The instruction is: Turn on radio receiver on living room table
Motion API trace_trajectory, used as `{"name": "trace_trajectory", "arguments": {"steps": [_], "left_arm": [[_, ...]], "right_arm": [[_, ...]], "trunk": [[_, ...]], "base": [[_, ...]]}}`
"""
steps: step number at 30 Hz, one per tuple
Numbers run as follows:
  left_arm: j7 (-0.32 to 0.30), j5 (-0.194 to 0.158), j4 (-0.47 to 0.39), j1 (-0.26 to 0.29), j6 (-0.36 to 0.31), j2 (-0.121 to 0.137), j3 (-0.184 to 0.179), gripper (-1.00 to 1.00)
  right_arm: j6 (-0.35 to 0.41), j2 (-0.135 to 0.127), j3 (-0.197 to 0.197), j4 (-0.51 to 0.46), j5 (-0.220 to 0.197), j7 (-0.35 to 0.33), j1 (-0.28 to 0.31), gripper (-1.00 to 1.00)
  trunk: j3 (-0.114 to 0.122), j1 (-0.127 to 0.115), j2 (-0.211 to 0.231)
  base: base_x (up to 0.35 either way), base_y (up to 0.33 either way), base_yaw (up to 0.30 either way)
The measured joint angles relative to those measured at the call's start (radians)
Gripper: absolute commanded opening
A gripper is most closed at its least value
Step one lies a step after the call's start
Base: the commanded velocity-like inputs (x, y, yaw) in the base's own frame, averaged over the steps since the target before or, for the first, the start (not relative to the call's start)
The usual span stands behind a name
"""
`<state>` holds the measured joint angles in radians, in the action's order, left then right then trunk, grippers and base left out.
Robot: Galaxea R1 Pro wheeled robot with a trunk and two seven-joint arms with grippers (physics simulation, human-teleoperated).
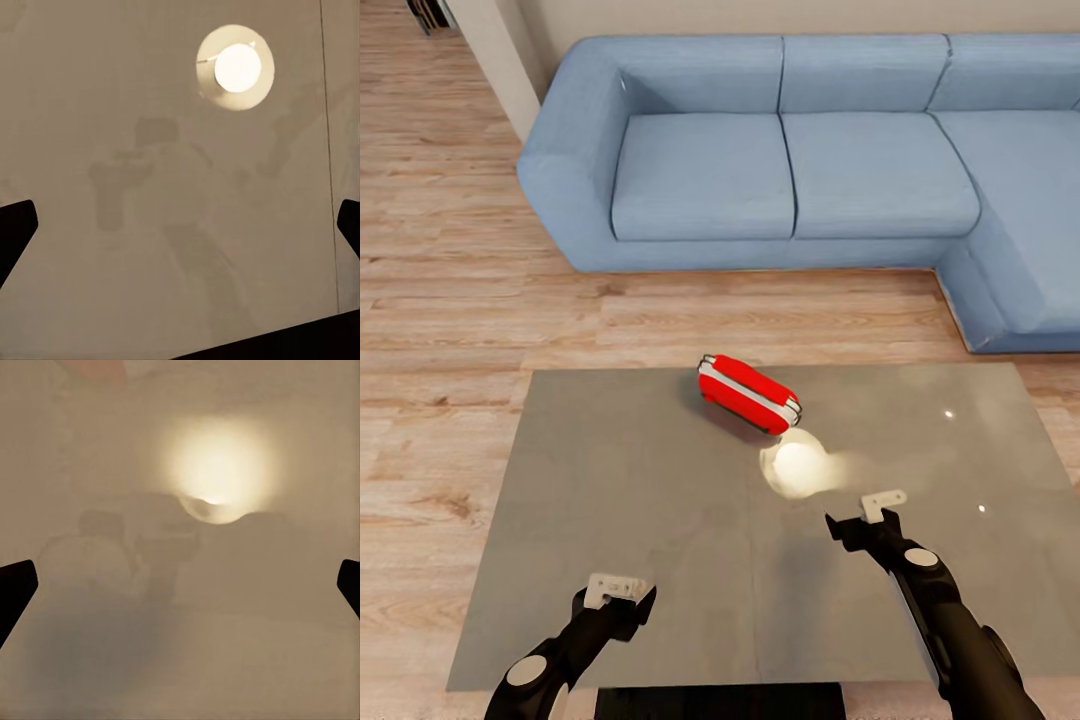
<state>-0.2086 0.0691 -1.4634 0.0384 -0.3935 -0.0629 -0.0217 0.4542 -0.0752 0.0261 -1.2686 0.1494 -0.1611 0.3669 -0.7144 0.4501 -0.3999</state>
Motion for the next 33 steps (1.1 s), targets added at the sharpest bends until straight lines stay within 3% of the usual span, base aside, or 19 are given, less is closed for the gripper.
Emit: {"name": "trace_trajectory", "arguments": {"steps": [3, 6, 12, 27, 33], "left_arm": [[-0.007, 0.000, -0.001, 0.000, 0.000, 0.000, 0.000, 1.00], [-0.071, 0.000, -0.002, 0.000, 0.003, 0.000, 0.002, 1.00], [-0.129, 0.002, -0.003, 0.000, 0.006, -0.002, 0.004, 1.00], [-0.133, 0.003, -0.003, 0.000, 0.006, -0.005, 0.005, 1.00], [-0.134, 0.003, -0.001, 0.000, 0.007, -0.003, 0.005, 1.00]], "right_arm": [[-0.002, 0.000, 0.000, -0.001, 0.000, 0.000, 0.000, 1.00], [-0.004, 0.000, 0.000, -0.001, -0.002, -0.001, 0.000, 1.00], [-0.005, 0.000, 0.001, -0.002, -0.003, -0.004, 0.000, 1.00], [-0.003, 0.000, 0.000, 0.000, -0.004, -0.006, 0.000, 1.00], [-0.003, 0.000, 0.000, 0.001, -0.004, -0.008, 0.000, 1.00]], "trunk": [[-0.005, 0.000, 0.000], [-0.010, 0.000, 0.000], [-0.020, 0.000, 0.000], [-0.025, 0.000, 0.000], [-0.025, 0.000, 0.000]], "base": [[0.000, 0.000, 0.000], [0.000, 0.000, 0.000], [0.000, 0.000, 0.011], [0.000, 0.000, 0.007], [0.253, 0.000, 0.000]]}}
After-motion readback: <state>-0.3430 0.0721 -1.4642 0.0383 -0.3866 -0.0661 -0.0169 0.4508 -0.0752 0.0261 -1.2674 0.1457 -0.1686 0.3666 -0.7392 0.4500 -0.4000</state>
